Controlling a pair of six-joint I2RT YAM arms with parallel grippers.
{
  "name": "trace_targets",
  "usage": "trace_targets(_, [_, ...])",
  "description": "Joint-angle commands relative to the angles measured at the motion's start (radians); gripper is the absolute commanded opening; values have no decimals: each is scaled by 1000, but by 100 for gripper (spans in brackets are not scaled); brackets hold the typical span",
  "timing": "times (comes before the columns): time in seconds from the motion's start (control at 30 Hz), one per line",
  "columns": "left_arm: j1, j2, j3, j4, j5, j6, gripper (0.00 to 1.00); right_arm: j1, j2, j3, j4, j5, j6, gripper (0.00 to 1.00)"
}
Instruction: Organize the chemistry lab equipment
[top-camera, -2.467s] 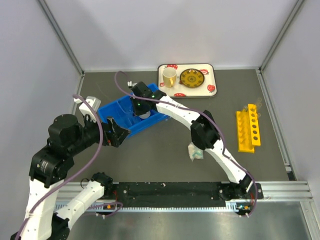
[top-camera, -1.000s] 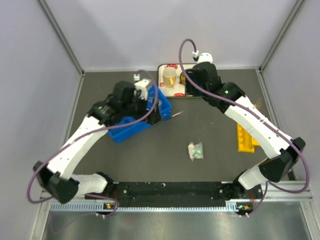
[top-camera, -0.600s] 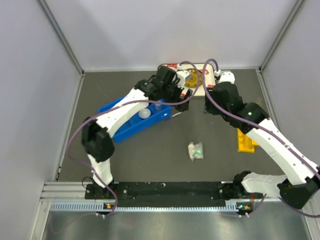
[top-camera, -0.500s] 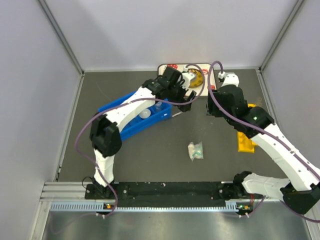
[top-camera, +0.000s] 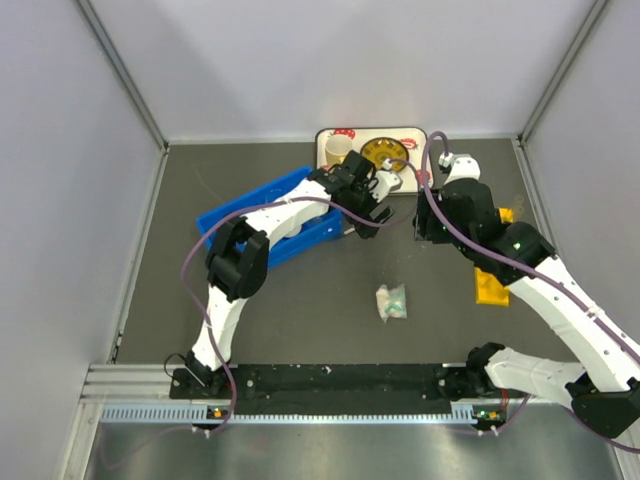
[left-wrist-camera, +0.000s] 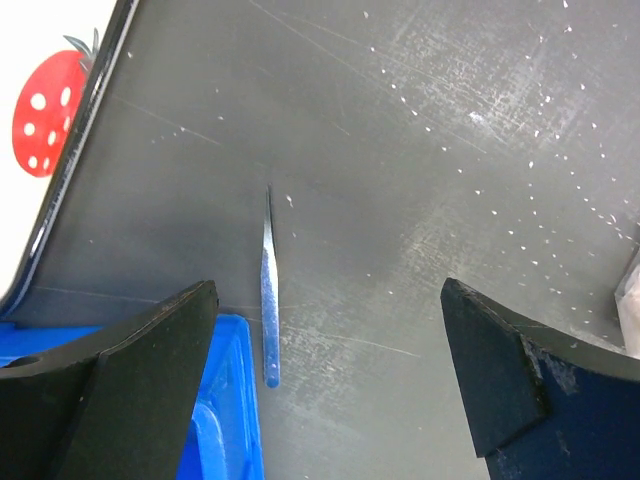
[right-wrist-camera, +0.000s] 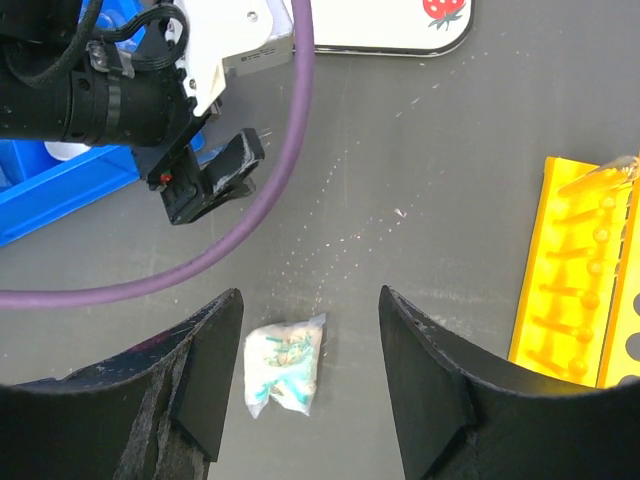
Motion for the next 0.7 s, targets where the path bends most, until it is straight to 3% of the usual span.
trace_targets(0.0, [6,28,63,49,30,70,99,-7,-36,-5,11,-12,-14,58])
trace_targets(0.23, [17,81,106,19,26,90,99,-5,-36,-2,11,-9,-18,57])
trace_targets(0.67, [52,213,264,-179,29,109,95,-7,-16,-9,17,-2,-32,58])
